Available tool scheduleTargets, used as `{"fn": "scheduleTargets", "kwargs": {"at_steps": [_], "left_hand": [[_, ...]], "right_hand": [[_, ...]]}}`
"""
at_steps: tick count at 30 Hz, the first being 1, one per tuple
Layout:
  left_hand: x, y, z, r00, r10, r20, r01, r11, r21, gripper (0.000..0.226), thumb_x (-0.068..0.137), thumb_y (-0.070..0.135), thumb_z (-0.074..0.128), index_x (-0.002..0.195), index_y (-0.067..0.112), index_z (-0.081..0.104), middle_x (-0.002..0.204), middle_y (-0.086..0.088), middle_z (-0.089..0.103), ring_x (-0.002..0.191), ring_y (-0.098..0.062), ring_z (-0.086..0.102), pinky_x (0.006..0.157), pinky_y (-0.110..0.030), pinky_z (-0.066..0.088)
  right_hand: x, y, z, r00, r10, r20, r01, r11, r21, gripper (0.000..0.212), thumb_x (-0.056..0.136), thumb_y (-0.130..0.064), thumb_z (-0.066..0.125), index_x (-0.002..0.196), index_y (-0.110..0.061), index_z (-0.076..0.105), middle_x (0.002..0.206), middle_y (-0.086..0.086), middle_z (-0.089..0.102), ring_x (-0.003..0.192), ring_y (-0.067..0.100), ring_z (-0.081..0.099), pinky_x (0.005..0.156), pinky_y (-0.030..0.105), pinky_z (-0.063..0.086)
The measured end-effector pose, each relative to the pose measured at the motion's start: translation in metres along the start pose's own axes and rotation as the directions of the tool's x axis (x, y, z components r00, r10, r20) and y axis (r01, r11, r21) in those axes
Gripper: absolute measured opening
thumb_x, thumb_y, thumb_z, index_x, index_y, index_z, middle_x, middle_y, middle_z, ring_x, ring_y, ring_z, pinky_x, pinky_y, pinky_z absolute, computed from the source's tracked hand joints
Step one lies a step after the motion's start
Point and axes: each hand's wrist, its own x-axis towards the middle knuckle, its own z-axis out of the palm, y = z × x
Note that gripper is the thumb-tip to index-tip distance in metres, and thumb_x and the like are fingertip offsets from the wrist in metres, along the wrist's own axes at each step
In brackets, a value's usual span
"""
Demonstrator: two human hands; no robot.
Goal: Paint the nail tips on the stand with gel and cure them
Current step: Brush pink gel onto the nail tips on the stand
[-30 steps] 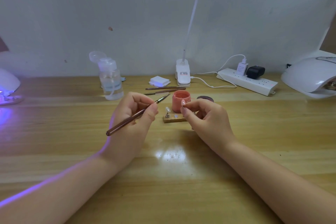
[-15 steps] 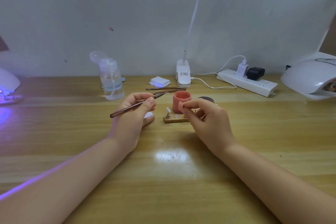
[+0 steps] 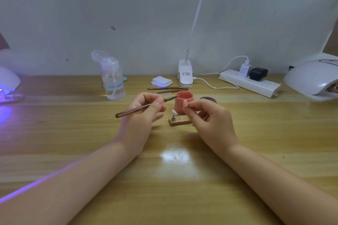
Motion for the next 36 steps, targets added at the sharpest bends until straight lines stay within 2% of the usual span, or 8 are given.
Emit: {"fn": "scheduleTargets", "kwargs": {"at_steps": [2,4,7,11,20,25,30,36], "left_hand": [[-0.006,0.003,-0.003,0.985,0.170,0.019,-0.171,0.979,0.113,0.005,0.090,0.018,0.064,0.085,0.018,0.065,0.076,0.007,0.070,0.079,-0.009,0.069,0.076,-0.025,0.055],[-0.014,0.007,-0.006,0.969,0.238,0.067,-0.246,0.957,0.157,0.008,0.086,0.028,0.064,0.088,0.021,0.066,0.080,0.006,0.073,0.083,-0.011,0.071,0.074,-0.019,0.053],[-0.024,0.010,-0.008,0.948,0.274,0.161,-0.302,0.936,0.183,0.024,0.085,0.035,0.058,0.099,0.018,0.067,0.091,0.001,0.074,0.093,-0.016,0.071,0.082,-0.024,0.054],[-0.029,0.011,-0.007,0.930,0.302,0.212,-0.345,0.914,0.212,0.020,0.088,0.031,0.054,0.100,0.022,0.066,0.094,0.002,0.074,0.096,-0.020,0.071,0.086,-0.031,0.055],[-0.033,0.011,-0.007,0.941,0.257,0.219,-0.312,0.910,0.272,0.022,0.085,0.035,0.052,0.101,0.028,0.067,0.093,0.004,0.074,0.095,-0.018,0.070,0.084,-0.028,0.053],[-0.032,0.010,-0.010,0.938,0.276,0.212,-0.322,0.918,0.230,0.020,0.082,0.031,0.050,0.089,0.023,0.066,0.083,-0.001,0.072,0.082,-0.011,0.068,0.075,-0.018,0.049],[-0.030,0.010,-0.008,0.951,0.248,0.185,-0.284,0.936,0.208,0.021,0.085,0.035,0.050,0.093,0.032,0.069,0.089,0.001,0.073,0.089,-0.016,0.068,0.081,-0.025,0.052],[-0.031,0.010,-0.010,0.943,0.265,0.202,-0.306,0.927,0.214,0.023,0.082,0.032,0.047,0.087,0.021,0.067,0.079,0.000,0.072,0.079,-0.011,0.068,0.075,-0.017,0.050]], "right_hand": [[0.000,0.000,-0.001,1.000,0.024,-0.002,-0.024,0.999,0.040,0.005,0.085,-0.019,0.072,0.085,-0.024,0.073,0.069,-0.021,0.065,0.052,0.010,0.053,0.056,0.034,0.049],[0.000,0.000,-0.001,0.999,0.041,-0.003,-0.041,0.997,0.063,0.013,0.084,-0.019,0.073,0.084,-0.031,0.070,0.070,-0.019,0.066,0.054,0.015,0.056,0.060,0.042,0.053],[0.000,0.000,-0.001,0.998,0.055,0.004,-0.055,0.994,0.090,0.016,0.084,-0.020,0.073,0.083,-0.036,0.068,0.071,-0.013,0.068,0.058,0.024,0.058,0.061,0.047,0.053],[0.001,-0.001,-0.001,0.998,0.065,0.006,-0.065,0.992,0.105,0.014,0.085,-0.023,0.073,0.083,-0.037,0.069,0.071,-0.011,0.070,0.058,0.028,0.059,0.060,0.048,0.052],[0.000,0.001,0.000,0.996,0.081,0.030,-0.084,0.992,0.095,0.005,0.086,-0.022,0.071,0.086,-0.026,0.073,0.081,-0.008,0.074,0.057,0.022,0.057,0.063,0.049,0.053],[0.000,0.002,0.000,0.997,0.082,0.012,-0.083,0.993,0.086,0.008,0.085,-0.020,0.072,0.086,-0.028,0.072,0.079,-0.009,0.074,0.058,0.024,0.059,0.062,0.048,0.054],[0.000,0.004,0.000,0.996,0.089,0.018,-0.090,0.992,0.089,0.004,0.086,-0.023,0.072,0.089,-0.023,0.074,0.079,-0.010,0.073,0.057,0.023,0.058,0.062,0.048,0.053],[0.001,0.005,0.000,0.996,0.083,0.012,-0.084,0.995,0.059,0.005,0.086,-0.022,0.072,0.089,-0.021,0.075,0.080,-0.009,0.073,0.057,0.022,0.058,0.061,0.048,0.053]]}}
